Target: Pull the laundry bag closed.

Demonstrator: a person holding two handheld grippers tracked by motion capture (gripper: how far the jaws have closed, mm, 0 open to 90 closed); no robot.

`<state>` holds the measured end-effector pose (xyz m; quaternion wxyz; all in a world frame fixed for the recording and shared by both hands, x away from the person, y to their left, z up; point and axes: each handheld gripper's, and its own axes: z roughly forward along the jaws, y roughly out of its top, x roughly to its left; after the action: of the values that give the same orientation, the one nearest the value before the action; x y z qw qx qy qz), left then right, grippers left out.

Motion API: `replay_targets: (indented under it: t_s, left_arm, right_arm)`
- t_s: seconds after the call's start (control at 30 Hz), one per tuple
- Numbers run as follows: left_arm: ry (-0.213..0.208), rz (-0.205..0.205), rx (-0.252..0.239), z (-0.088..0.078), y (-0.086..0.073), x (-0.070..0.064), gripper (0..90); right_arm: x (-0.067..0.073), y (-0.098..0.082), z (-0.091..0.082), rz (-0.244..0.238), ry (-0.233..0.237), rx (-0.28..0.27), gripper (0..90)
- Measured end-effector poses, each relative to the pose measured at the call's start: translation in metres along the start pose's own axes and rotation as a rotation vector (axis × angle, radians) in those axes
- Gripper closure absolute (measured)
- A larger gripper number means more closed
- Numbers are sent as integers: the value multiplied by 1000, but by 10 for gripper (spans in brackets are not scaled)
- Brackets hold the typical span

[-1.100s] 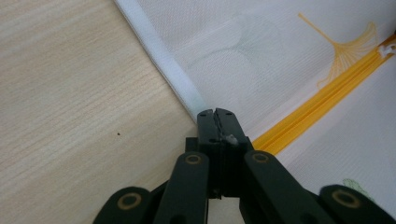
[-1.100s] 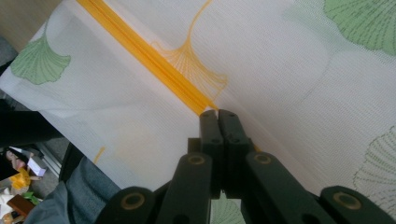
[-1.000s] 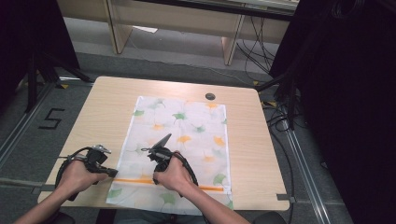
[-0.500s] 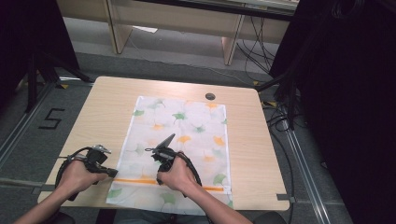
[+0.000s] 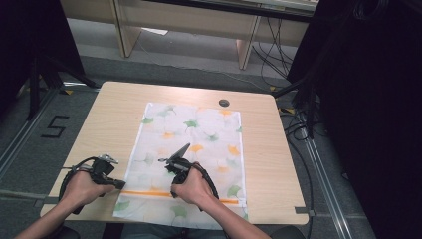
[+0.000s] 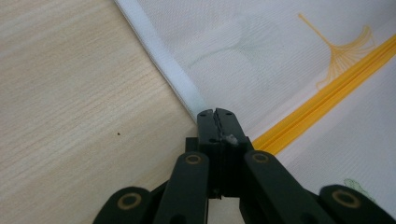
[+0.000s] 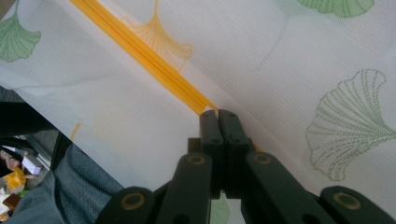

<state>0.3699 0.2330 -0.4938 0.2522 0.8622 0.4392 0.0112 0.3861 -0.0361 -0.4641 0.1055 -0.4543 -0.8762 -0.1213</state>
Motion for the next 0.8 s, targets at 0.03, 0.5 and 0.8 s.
replay_targets:
  t_s: [0.03, 0.5, 0.8]
  left_arm:
    - [0, 0, 0, 0, 0, 0, 897]
    - [-1, -1, -1, 0, 0, 0, 897]
    - [-7, -1, 0, 1, 0, 0, 897]
  right_arm:
    - [-2, -1, 0, -5, -6, -3, 900]
    - [-11, -8, -5, 7, -10, -3, 900]
    - [-19, -13, -9, 29, -20, 0, 900]
